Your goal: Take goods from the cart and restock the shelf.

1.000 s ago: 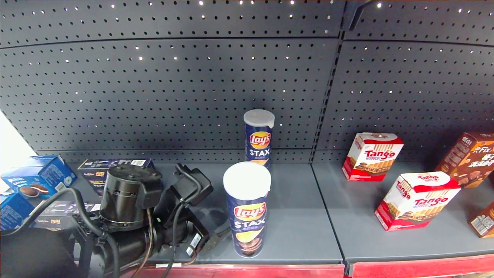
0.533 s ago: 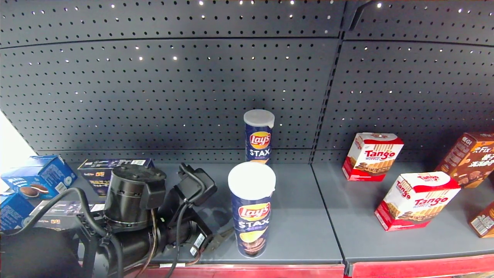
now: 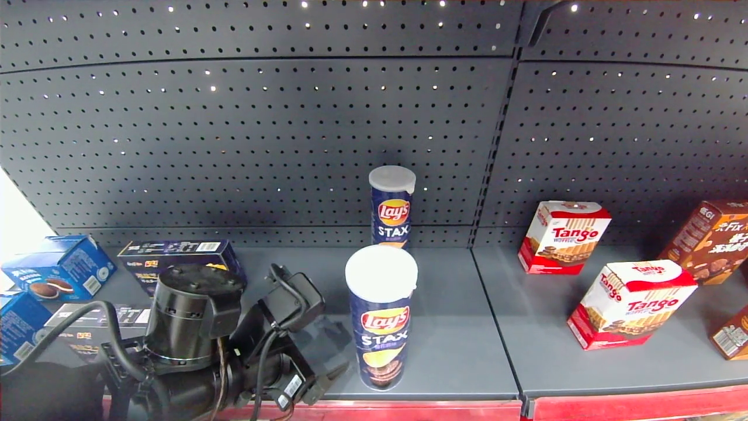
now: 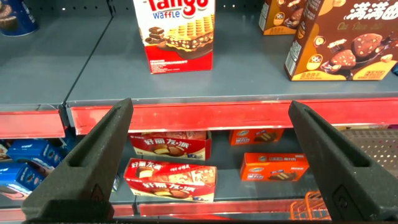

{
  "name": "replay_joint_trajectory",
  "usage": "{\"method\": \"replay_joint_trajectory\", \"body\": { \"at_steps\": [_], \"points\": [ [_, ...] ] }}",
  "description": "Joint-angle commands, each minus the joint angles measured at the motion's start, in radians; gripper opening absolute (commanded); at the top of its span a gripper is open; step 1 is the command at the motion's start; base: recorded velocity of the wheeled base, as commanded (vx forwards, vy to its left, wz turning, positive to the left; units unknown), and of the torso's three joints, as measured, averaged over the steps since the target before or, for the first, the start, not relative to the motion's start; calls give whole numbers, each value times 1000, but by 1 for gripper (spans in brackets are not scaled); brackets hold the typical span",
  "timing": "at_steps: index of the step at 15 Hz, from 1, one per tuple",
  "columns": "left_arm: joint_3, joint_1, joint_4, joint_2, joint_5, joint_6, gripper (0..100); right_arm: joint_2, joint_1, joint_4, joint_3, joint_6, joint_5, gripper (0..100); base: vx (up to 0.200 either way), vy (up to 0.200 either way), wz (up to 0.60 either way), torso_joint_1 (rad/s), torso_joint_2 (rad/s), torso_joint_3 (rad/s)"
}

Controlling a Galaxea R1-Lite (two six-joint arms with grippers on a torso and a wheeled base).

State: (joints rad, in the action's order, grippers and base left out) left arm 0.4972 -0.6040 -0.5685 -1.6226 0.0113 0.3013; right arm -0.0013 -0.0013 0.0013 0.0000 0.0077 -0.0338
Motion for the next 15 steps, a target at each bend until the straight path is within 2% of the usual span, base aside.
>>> {"method": "replay_joint_trajectory", "body": {
  "at_steps": [1,5,15],
  "points": [
    [7,-2,-1,12,-1,-1,100,1,0,0,0,0,0,100,0,0,0,0,0,0],
    [41,-16,-1,-7,1,-5,100,1,0,0,0,0,0,100,0,0,0,0,0,0],
    [80,3,-1,-43,3,-11,100,1,0,0,0,0,0,100,0,0,0,0,0,0]
  ]
}}
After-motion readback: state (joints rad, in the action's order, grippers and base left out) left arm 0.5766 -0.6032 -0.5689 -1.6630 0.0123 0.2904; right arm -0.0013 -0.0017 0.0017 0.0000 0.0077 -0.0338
